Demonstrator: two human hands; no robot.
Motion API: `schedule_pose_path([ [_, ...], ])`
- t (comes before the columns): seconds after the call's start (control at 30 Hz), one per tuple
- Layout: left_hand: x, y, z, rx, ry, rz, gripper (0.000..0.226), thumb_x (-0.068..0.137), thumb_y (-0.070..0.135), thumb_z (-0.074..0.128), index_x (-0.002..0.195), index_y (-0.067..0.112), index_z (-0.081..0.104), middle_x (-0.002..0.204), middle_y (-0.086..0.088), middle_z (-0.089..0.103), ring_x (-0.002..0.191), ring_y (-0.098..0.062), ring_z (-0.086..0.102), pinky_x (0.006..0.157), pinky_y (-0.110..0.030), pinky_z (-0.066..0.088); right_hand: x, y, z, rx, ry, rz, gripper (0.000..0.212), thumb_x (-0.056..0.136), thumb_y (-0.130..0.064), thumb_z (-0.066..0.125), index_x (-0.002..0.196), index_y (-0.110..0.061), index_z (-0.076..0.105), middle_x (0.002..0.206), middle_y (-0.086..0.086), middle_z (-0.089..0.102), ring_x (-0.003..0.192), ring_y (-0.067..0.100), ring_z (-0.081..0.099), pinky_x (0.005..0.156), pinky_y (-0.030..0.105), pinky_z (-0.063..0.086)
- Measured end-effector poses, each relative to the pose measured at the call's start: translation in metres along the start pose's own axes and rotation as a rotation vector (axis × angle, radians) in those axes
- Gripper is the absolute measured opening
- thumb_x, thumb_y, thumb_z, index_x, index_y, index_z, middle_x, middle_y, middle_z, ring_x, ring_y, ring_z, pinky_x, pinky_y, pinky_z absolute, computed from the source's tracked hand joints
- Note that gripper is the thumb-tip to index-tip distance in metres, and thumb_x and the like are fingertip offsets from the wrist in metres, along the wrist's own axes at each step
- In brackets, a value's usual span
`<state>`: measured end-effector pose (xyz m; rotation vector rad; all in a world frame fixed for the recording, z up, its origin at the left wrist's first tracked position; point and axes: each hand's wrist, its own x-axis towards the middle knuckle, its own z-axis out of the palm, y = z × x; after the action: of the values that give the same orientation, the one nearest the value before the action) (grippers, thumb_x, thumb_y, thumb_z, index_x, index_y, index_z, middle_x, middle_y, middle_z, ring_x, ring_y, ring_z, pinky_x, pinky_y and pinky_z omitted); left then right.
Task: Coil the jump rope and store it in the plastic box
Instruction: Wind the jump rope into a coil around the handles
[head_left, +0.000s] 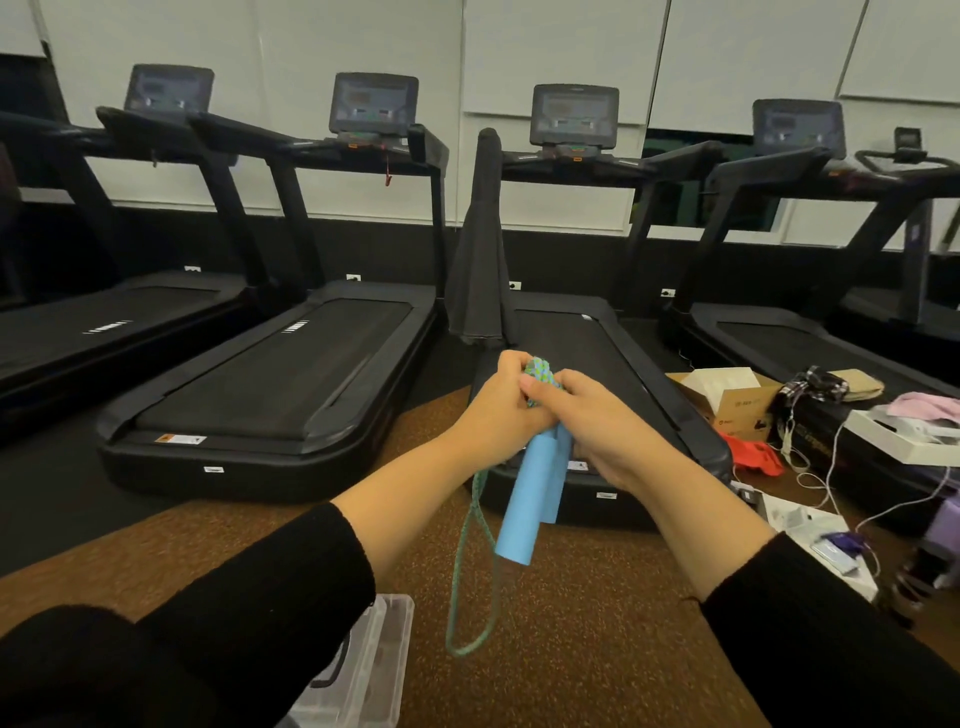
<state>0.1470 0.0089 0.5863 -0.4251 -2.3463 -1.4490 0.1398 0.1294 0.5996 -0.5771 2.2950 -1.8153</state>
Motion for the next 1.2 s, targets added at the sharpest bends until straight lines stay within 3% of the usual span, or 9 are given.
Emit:
schedule_pose_path([
  [0.17,0.005,0.003,0.000,-0.029,0.158,0.047,0.037,0.088,0.014,0.060,0.115,0.009,0.036,0.085,0.007,0.051,0.073,-0.007,0.053,0.056,-0.015,0.042,-0.007,0.011,0.018,0.428,0.127,0.024,0.050,0.075,-0.036,0.076,0.110,-0.010,0.051,0.113,0.016,0.062,0.090,0.027,0.067,0.084,0.052,0.056],
  [0.27,0.004,0.005,0.005,0.025,0.218,0.115,0.030,0.087,0.013,0.058,0.107,0.013,0.036,0.082,0.008,0.051,0.070,-0.006,0.052,0.062,-0.024,0.047,-0.012,0.015,0.023,0.580,0.085,0.015,0.039,0.079,-0.027,0.072,0.111,-0.009,0.058,0.099,0.012,0.068,0.086,0.026,0.069,0.079,0.045,0.059],
  [0.47,0.012,0.003,-0.009,-0.016,0.319,0.005,0.026,0.089,0.015,0.057,0.105,0.013,0.036,0.081,0.007,0.046,0.067,-0.005,0.048,0.058,-0.018,0.041,-0.022,0.030,0.025,0.565,-0.151,0.175,0.018,0.083,-0.004,0.060,0.101,-0.004,0.055,0.072,0.008,0.056,0.056,0.016,0.056,0.060,0.034,0.052],
  [0.57,0.009,0.004,-0.004,-0.020,0.254,-0.054,0.037,0.090,0.034,0.059,0.111,0.010,0.041,0.091,0.004,0.051,0.076,-0.003,0.052,0.064,-0.018,0.042,-0.018,0.030,0.025,0.579,-0.086,0.155,0.011,0.085,-0.005,0.057,0.094,-0.005,0.052,0.070,0.006,0.050,0.047,0.014,0.049,0.048,0.029,0.044],
  [0.67,0.011,0.005,-0.002,-0.215,0.204,-0.264,0.049,0.096,0.051,0.030,0.108,0.010,0.053,0.098,-0.001,0.055,0.087,-0.011,0.054,0.078,-0.026,0.041,-0.015,0.032,0.021,0.537,-0.020,0.120,0.012,0.086,-0.008,0.059,0.094,-0.006,0.050,0.070,0.005,0.050,0.045,0.013,0.049,0.045,0.027,0.043],
  [0.83,0.005,0.004,-0.006,-0.394,0.162,-0.356,0.040,0.093,0.026,0.030,0.061,0.015,0.050,0.051,0.001,0.052,0.052,-0.015,0.046,0.051,-0.026,0.036,-0.018,0.036,0.016,0.495,-0.039,0.093,0.029,0.081,-0.027,0.067,0.100,-0.008,0.055,0.073,0.004,0.057,0.053,0.014,0.053,0.049,0.027,0.045],
  [1.0,-0.004,-0.005,-0.002,-0.156,0.000,-0.161,0.023,0.103,0.022,0.029,0.115,0.016,0.047,0.096,0.004,0.052,0.082,-0.001,0.051,0.071,-0.020,0.042,-0.016,0.041,0.019,0.475,0.013,0.037,0.040,0.070,-0.037,0.073,0.101,-0.015,0.062,0.088,0.006,0.062,0.073,0.019,0.057,0.064,0.031,0.051],
  [1.07,-0.006,-0.012,0.002,-0.144,0.029,-0.118,0.026,0.103,0.020,0.031,0.122,0.015,0.047,0.102,0.002,0.054,0.088,-0.003,0.053,0.077,-0.022,0.042,-0.015,0.043,0.020,0.480,0.035,0.000,0.034,0.072,-0.033,0.073,0.101,-0.018,0.064,0.094,0.006,0.065,0.078,0.019,0.059,0.071,0.031,0.052],
  [1.2,-0.010,-0.024,0.013,0.030,0.094,-0.046,0.031,0.101,0.021,0.034,0.128,0.022,0.050,0.119,-0.006,0.055,0.107,-0.018,0.056,0.088,-0.032,0.049,-0.015,0.048,0.019,0.490,0.119,-0.022,0.010,0.083,-0.012,0.066,0.091,-0.017,0.062,0.077,0.002,0.065,0.065,0.015,0.060,0.055,0.025,0.051],
])
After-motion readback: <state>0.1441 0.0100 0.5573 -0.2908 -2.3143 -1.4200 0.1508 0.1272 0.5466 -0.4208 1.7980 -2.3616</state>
